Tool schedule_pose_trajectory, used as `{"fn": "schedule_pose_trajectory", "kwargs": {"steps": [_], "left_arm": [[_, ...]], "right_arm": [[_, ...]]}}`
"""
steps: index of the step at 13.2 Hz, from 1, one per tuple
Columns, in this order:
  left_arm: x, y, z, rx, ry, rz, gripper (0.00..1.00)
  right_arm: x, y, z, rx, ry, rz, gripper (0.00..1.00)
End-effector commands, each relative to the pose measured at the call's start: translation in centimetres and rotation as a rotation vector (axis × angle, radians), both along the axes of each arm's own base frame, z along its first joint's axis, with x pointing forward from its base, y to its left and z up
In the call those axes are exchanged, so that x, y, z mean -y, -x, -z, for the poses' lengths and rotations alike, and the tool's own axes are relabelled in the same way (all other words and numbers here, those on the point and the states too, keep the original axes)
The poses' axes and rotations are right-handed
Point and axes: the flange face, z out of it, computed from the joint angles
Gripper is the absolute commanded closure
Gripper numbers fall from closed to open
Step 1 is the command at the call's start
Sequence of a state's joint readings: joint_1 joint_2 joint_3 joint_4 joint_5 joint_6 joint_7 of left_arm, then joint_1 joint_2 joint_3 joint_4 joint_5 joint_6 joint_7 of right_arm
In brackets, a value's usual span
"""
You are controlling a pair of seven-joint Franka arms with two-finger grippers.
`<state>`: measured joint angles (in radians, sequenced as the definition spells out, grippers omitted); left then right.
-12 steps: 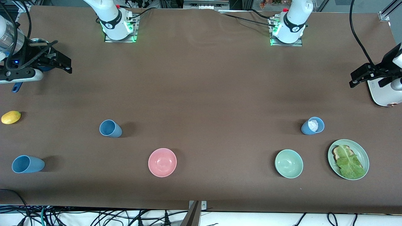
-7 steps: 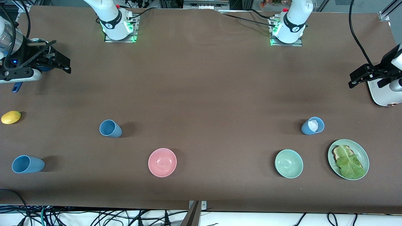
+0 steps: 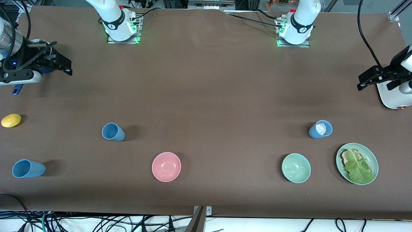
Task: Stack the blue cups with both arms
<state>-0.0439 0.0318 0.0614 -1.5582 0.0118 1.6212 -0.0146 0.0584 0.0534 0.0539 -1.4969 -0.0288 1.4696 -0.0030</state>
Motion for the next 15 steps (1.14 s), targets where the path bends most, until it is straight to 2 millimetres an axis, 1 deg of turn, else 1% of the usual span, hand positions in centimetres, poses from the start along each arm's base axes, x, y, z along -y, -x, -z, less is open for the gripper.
{"fn": "schedule_pose_trajectory", "kwargs": {"steps": [1,4,8,15], "left_arm": [[0.20,-0.27,-0.37,0.012,0.014,0.012,0.00],[0.12,-0.26,-0.37,0.012,0.014,0.011,0.00],[-0.06,-0.26,-0.37,0.012,0.014,0.007,0.00],[0.11,-0.26,-0.37,0.012,0.014,0.011,0.00]], "right_arm": [[0.20,0.33,-0.94,0.003,-0.010,-0.006,0.00],[0.20,0.33,-0.94,0.003,-0.010,-0.006,0.00],[-0.30,0.43,-1.03,0.004,-0.010,-0.009,0.00],[-0.39,0.46,-1.02,0.003,-0.011,-0.009,0.00]]}}
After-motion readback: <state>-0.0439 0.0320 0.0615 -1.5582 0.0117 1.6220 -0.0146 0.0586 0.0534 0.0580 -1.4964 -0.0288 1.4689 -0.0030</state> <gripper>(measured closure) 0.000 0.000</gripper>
